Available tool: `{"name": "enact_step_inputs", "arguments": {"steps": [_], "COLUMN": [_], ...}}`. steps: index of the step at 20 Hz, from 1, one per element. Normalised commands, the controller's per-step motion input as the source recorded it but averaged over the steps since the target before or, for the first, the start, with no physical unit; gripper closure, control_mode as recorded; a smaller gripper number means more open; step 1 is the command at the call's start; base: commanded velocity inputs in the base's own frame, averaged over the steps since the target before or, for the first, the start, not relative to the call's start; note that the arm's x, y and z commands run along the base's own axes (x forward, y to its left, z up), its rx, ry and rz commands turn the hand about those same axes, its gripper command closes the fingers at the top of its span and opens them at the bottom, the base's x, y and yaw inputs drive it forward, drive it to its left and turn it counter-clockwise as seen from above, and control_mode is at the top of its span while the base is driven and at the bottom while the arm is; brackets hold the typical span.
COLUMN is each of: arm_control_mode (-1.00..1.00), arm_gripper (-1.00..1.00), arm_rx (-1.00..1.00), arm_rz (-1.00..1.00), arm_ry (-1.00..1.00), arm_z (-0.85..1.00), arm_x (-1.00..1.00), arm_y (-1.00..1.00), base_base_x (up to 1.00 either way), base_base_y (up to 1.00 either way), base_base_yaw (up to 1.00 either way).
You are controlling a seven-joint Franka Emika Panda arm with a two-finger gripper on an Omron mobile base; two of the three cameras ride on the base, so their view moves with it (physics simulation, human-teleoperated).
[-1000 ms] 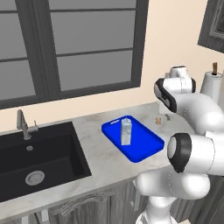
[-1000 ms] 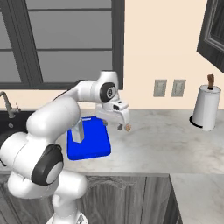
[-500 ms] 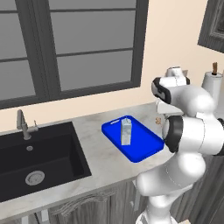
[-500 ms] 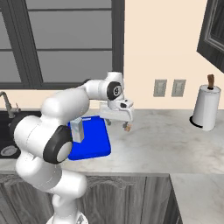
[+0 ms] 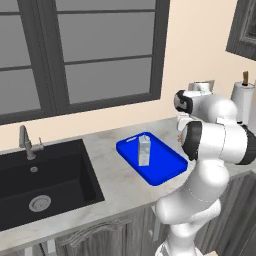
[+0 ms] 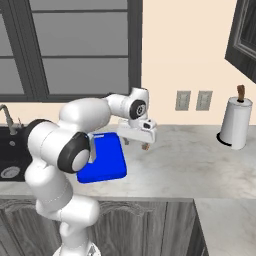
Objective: Take out the milk from the fridge and place it on the tray on the counter. Then take the sugar cube near the tray and place it in the tray.
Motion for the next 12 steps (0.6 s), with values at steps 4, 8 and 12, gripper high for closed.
{"name": "enact_step_inputs", "arguments": {"steps": [4, 8, 12], "arm_control_mode": [-1.00, -1.00, -1.00], "arm_gripper": [-1.00, -1.00, -1.00], "arm_rx": [0.00, 0.00, 0.00], "arm_rz": [0.00, 0.00, 0.00], "arm_ry": [-0.03, 0.00, 0.00], "arm_z": [-0.17, -0.12, -0.14], "arm_x": [0.30, 0.25, 0.24], "arm_y": [0.00, 0.00, 0.00], "base_base_x": [0.00, 0.00, 0.00], "base_base_y": [0.00, 0.00, 0.00], "base_base_yaw": [0.00, 0.00, 0.00]}}
